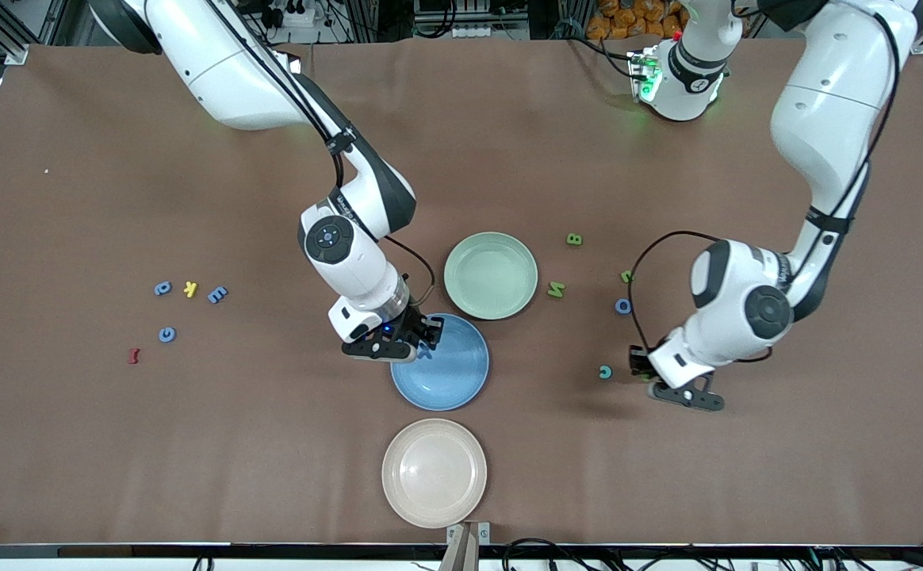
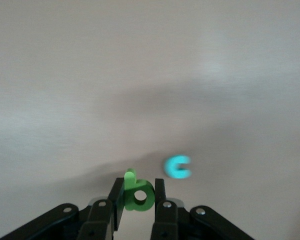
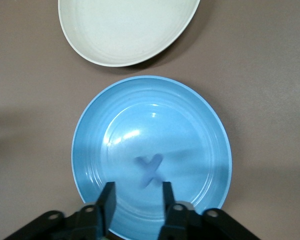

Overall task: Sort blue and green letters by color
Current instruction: 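Drop the X on the blue plate while the left gripper drops b on green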

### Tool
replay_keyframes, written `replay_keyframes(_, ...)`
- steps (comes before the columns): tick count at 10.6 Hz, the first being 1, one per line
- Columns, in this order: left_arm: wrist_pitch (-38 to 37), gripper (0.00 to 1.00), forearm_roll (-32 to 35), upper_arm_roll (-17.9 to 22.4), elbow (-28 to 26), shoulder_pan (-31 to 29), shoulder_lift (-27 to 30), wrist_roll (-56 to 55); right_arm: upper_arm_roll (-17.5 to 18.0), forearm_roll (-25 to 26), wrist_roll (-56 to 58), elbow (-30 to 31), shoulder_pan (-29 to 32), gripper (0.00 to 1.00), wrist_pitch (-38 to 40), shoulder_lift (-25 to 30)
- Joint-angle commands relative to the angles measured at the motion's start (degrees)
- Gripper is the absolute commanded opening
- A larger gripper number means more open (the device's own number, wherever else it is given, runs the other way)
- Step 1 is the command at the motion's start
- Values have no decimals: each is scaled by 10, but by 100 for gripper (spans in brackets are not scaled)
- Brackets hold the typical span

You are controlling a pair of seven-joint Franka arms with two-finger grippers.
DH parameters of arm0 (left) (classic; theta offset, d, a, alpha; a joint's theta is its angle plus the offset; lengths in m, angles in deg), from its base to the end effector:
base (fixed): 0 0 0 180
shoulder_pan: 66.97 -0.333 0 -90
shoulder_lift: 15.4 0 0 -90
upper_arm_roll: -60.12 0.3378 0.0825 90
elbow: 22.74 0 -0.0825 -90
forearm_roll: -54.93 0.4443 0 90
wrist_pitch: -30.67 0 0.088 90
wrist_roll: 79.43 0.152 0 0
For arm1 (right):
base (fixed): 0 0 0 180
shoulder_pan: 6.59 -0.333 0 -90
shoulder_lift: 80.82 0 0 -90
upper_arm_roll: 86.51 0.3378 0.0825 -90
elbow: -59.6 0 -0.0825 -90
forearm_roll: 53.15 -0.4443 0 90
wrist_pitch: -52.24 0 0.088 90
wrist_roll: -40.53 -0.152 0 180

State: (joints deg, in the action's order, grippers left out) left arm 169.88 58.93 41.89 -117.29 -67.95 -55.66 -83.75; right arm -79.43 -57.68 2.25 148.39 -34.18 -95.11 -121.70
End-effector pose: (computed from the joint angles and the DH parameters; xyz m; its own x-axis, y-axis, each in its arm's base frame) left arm 0.7314 -0.2048 0.1604 0.9781 -0.1839 0.0974 -0.1978 -0.9671 0.1598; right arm 0.6723 0.4495 0.1998 0.9716 -0.1851 0.1472 -0.1353 -0.9455 -0.2960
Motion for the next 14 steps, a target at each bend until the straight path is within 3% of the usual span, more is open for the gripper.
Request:
replay_keyframes(1,-47,0,-6,7,-27,69,47,-123,-6,2,-6,-16,8,100,21,-4)
replay_keyframes(5,-160,0,-5,6,-24,173,67,-270,-64,2,64,-8,29,100,100,22)
replay_keyframes(7,-163,0,-5,6,-21,218,61,-362,-107,1,68,12,38,100,121,46)
replay_keyframes(9,-162,0,-4,7,-14,246,52,-428,-126,1,62,50,68,100,122,76)
replay_keyframes(10,-162,75,4,9,-15,252,49,-431,-127,1,65,66,97,100,124,92)
replay_keyframes(11,-162,100,28,11,-16,246,47,-431,-127,-6,57,81,125,100,151,107)
replay_keyframes(14,-166,100,38,13,-39,183,51,-339,-129,-6,46,114,213,100,212,150)
